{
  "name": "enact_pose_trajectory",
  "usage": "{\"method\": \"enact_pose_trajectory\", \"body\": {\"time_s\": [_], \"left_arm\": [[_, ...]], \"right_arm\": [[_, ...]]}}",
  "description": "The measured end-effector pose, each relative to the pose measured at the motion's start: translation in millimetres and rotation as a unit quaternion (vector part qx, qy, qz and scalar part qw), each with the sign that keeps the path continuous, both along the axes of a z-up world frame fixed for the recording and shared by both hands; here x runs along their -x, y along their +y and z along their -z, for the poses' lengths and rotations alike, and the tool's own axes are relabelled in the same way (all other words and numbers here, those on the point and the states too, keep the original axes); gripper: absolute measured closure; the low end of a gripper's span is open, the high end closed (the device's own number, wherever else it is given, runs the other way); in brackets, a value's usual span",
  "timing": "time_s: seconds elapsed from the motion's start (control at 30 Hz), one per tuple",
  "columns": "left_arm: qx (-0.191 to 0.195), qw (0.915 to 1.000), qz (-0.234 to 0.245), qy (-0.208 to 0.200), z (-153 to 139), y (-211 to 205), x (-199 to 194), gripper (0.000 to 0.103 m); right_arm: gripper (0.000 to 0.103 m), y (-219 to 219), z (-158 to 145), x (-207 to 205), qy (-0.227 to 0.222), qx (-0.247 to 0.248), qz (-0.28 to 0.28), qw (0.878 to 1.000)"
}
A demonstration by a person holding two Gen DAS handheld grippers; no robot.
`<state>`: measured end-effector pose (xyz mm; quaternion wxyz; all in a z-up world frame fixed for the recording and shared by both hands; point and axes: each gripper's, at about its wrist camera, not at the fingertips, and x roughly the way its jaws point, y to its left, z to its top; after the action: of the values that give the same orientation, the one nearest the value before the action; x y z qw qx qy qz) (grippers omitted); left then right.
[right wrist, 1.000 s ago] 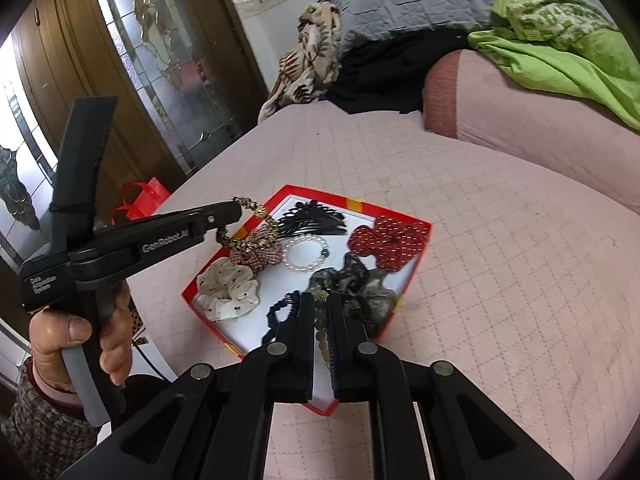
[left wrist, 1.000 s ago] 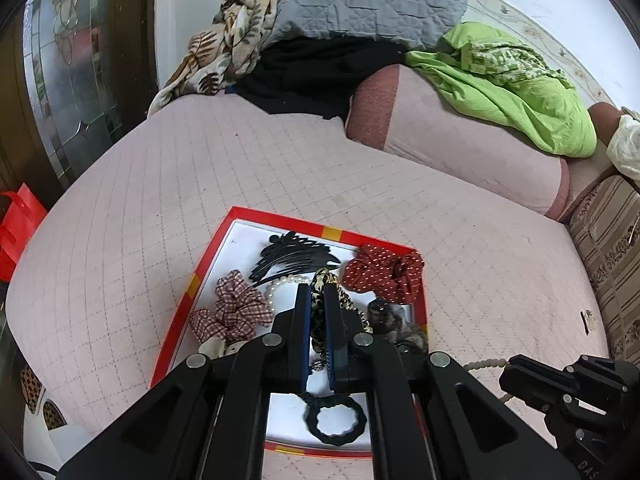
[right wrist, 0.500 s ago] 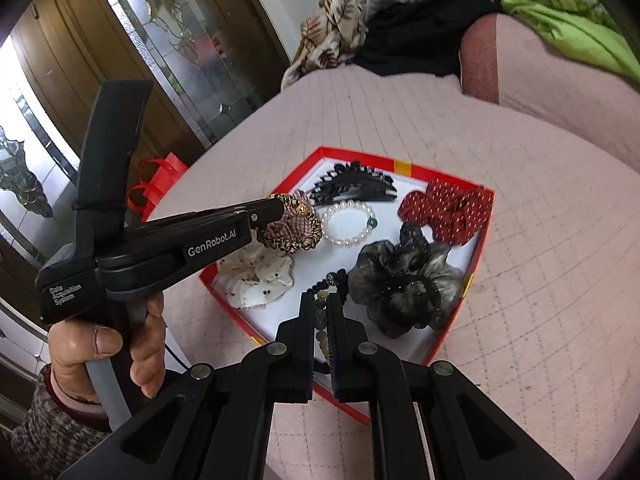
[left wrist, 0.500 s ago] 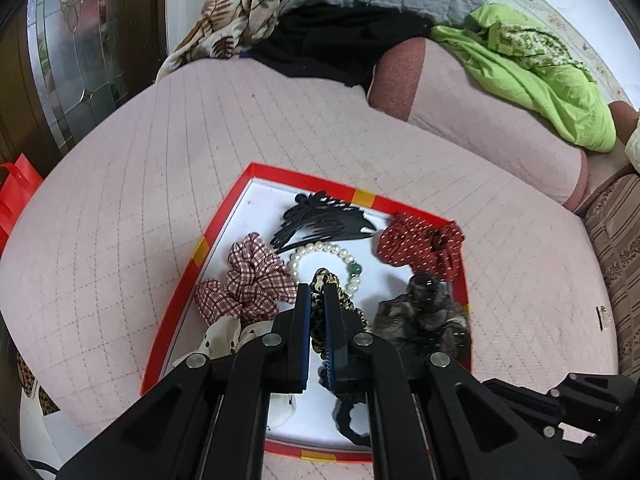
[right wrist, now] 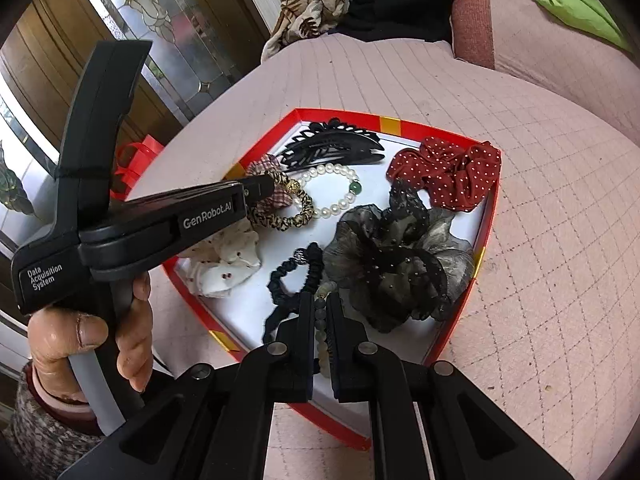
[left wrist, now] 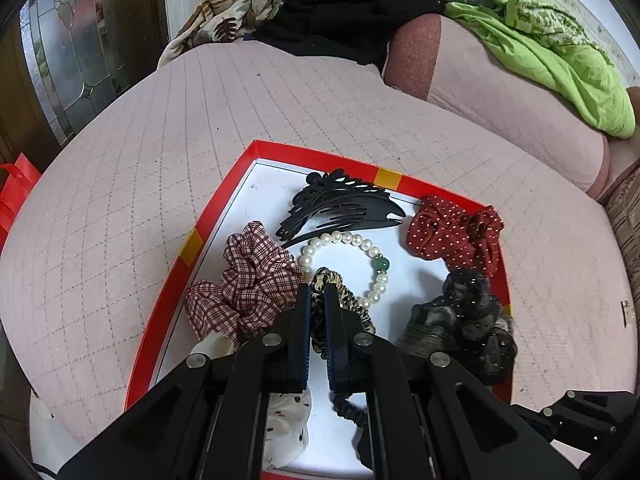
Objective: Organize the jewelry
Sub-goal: 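Lower both bracelets into the tray and open both tools to release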
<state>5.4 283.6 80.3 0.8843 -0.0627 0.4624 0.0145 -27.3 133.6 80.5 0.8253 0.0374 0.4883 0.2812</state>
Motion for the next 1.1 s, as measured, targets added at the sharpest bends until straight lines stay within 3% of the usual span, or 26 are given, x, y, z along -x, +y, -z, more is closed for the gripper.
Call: {"method": "enact_pose_trajectory", "body": {"time_s": [0.57, 1.0, 1.1], "left_arm": [[-0.014, 0.9995, -0.005, 0.028, 33, 1, -16, 0.097], [-0.014, 0.9992, -0.010, 0.035, 36, 1, -20, 0.096], [-0.006, 0.9993, -0.013, 0.035, 33, 2, -17, 0.089]], "right_arm": [[0.096, 3, 27, -15, 0.007, 0.045, 0.008, 0.999], [0.096, 5, 38, -18, 0.009, 0.058, 0.012, 0.998], [0.096, 4, 37, -17, 0.006, 0.058, 0.010, 0.998]]}}
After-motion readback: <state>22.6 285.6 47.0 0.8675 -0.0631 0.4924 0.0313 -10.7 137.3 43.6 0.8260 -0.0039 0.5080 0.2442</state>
